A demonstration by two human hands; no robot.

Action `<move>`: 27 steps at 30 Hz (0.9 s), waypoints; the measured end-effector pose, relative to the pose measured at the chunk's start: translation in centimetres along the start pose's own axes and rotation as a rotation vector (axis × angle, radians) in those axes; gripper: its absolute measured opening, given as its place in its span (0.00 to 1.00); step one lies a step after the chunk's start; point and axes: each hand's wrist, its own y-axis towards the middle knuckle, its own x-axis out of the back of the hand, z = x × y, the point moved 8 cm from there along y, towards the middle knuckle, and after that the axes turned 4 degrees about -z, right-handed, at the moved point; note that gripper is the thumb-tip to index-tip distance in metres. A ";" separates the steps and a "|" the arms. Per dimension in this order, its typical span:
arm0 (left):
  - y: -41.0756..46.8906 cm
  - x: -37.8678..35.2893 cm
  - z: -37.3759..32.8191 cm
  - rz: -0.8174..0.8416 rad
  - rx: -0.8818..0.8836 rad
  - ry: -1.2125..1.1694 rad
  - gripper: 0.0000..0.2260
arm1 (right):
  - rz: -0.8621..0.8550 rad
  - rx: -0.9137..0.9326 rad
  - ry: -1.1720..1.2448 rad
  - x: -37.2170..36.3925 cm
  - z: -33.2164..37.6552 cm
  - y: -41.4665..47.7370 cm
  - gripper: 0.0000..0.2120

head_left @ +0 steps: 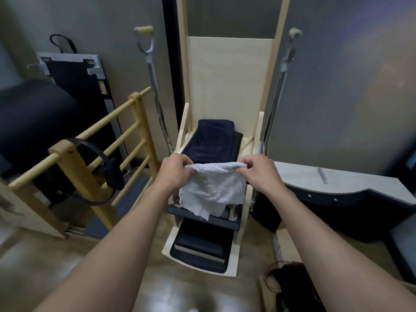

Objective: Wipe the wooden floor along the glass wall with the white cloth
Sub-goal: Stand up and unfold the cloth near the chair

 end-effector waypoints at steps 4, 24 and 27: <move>10.9 -2.1 0.9 0.033 -0.024 -0.012 0.02 | -0.055 -0.111 0.080 -2.9 -2.0 9.2 0.11; 39.5 -19.5 11.9 0.357 0.155 0.231 0.07 | 0.159 -0.476 -0.022 -20.5 -16.4 34.1 0.08; 43.3 -19.4 11.3 0.168 0.133 0.163 0.10 | -0.018 -0.492 0.085 -19.3 -16.6 38.8 0.14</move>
